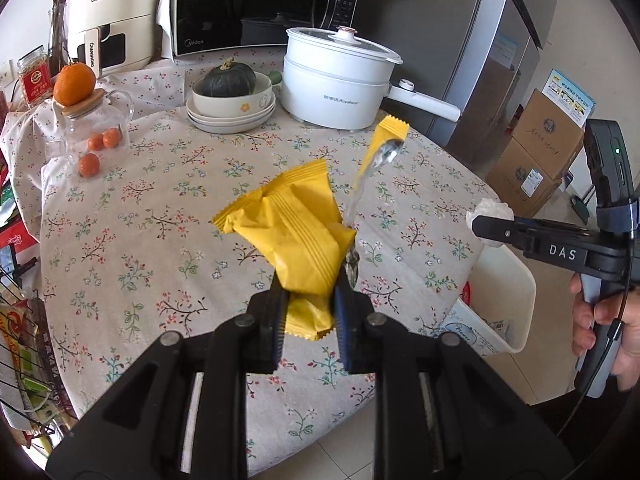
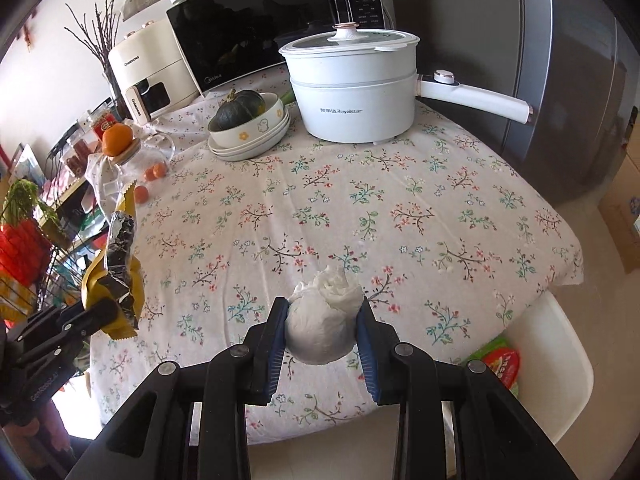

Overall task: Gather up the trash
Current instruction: 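Carry the yellow wrapper in the left gripper and tissue in the right over the bin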

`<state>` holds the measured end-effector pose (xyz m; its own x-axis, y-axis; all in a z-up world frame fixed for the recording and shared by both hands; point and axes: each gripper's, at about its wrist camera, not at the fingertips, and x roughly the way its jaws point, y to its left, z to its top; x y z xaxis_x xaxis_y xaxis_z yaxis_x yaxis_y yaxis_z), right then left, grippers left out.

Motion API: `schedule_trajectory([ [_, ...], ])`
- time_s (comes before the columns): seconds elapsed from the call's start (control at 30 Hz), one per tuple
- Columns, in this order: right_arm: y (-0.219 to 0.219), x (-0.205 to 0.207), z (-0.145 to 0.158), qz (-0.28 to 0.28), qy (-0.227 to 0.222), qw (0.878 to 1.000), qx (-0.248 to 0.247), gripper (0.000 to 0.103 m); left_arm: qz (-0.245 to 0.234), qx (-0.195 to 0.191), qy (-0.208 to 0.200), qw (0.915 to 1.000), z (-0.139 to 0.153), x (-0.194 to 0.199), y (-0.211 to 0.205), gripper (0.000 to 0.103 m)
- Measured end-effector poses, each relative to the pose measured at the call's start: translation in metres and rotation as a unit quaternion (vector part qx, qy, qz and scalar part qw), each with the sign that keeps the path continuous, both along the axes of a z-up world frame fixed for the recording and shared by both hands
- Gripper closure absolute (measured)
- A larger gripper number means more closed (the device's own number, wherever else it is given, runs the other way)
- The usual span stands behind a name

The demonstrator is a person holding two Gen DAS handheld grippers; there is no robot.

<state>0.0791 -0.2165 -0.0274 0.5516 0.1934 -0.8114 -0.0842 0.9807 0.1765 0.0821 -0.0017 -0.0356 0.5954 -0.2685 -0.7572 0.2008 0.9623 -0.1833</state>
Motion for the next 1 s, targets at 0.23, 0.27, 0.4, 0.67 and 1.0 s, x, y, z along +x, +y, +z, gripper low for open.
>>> schedule_trajectory([
  [0.23,-0.046,-0.022,-0.01,-0.037,0.022,0.999,0.0,0.069,-0.062,-0.031,0.025,0.9973,-0.011,0.002,-0.055,0.08],
  [0.27,-0.056,-0.025,-0.014,-0.047,0.029,0.998,0.002,0.069,-0.07,-0.031,0.028,0.9966,-0.014,0.002,-0.064,0.08],
  [0.4,-0.097,-0.034,-0.025,-0.087,0.049,0.995,0.008,0.068,-0.104,-0.033,0.039,0.9932,-0.023,0.002,-0.099,0.08],
  [0.67,-0.173,-0.068,-0.035,-0.159,0.065,0.985,0.01,0.067,-0.186,-0.065,0.058,0.9787,-0.043,0.001,-0.188,0.079],
  [1.0,-0.24,-0.104,-0.055,-0.226,0.095,0.969,0.016,0.067,-0.24,-0.05,0.059,0.9677,-0.082,0.005,-0.266,0.078],
])
